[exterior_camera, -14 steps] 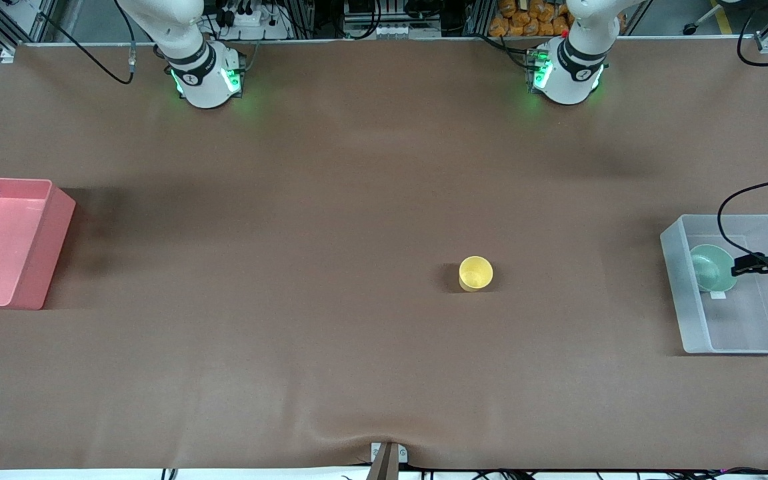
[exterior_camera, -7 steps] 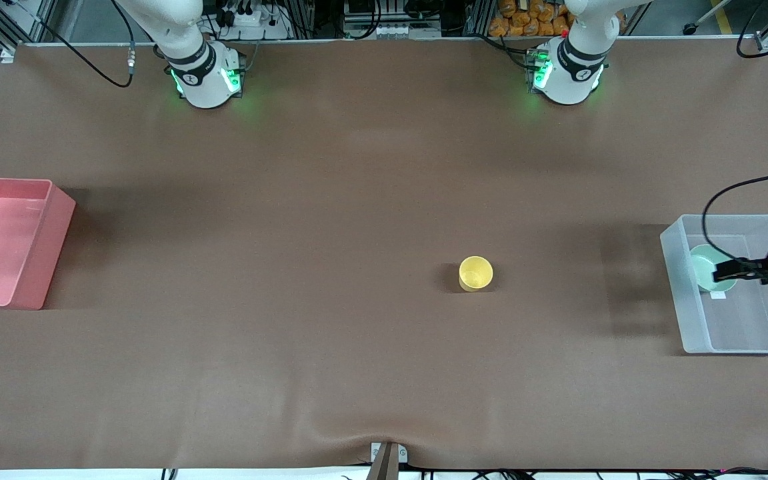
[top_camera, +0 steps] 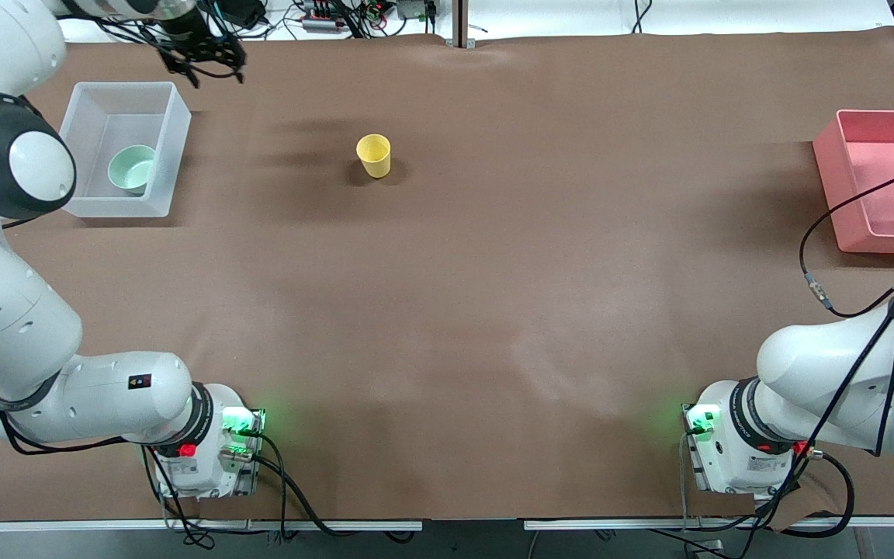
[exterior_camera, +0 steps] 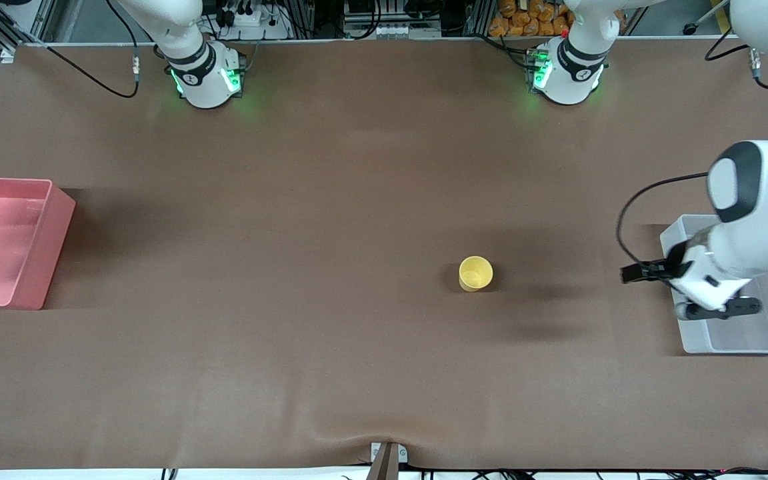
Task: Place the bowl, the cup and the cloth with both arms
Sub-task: 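Reach the left gripper to the yellow cup and grasp it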
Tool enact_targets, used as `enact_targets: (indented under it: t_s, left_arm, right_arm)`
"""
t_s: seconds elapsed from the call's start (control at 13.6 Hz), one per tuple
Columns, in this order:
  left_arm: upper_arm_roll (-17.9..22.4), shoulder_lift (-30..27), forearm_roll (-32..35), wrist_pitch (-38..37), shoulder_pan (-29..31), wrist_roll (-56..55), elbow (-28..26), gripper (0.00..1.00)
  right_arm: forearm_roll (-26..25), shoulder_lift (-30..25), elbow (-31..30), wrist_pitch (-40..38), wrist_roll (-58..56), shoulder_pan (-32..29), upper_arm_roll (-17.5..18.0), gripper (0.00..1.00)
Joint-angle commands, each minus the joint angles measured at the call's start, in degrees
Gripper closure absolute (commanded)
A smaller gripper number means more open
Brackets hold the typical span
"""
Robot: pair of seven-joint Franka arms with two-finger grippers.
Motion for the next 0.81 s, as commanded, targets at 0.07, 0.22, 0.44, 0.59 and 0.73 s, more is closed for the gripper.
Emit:
enact_targets:
  t_s: [0.07,0.22,0.44,0.59,0.73]
  left_arm:
    - [-1.3,0.4,1.0,-0.5,-5.3,-7.4,-0.3,0.0]
    - [-1.3,1.3,1.0,0.2,-8.8,-12.0,-0.3,0.0]
    - [-1.3,4.2,0.9,2.7,-13.0,-16.5,-0.3,0.0]
    - [-1.3,6.6,1.0,4.9,-14.7,-18.9,-0.5,0.0]
    - [-1.1,8.9,1.3,6.6,-16.9,-22.8,-0.5,0.0]
  right_arm:
    - [-0.3,3.4,0.7,5.1,0.3,-2.6,1.0,1.0]
    - [1.3,5.1,0.7,7.0,0.3,-3.4,1.0,1.0]
    - [2.9,7.0,0.7,11.5,0.4,-3.8,1.0,1.0]
    - [4.0,7.9,0.7,13.0,0.4,-4.1,1.0,1.0]
    - [4.8,8.7,0.7,16.2,0.4,-4.1,1.0,1.0]
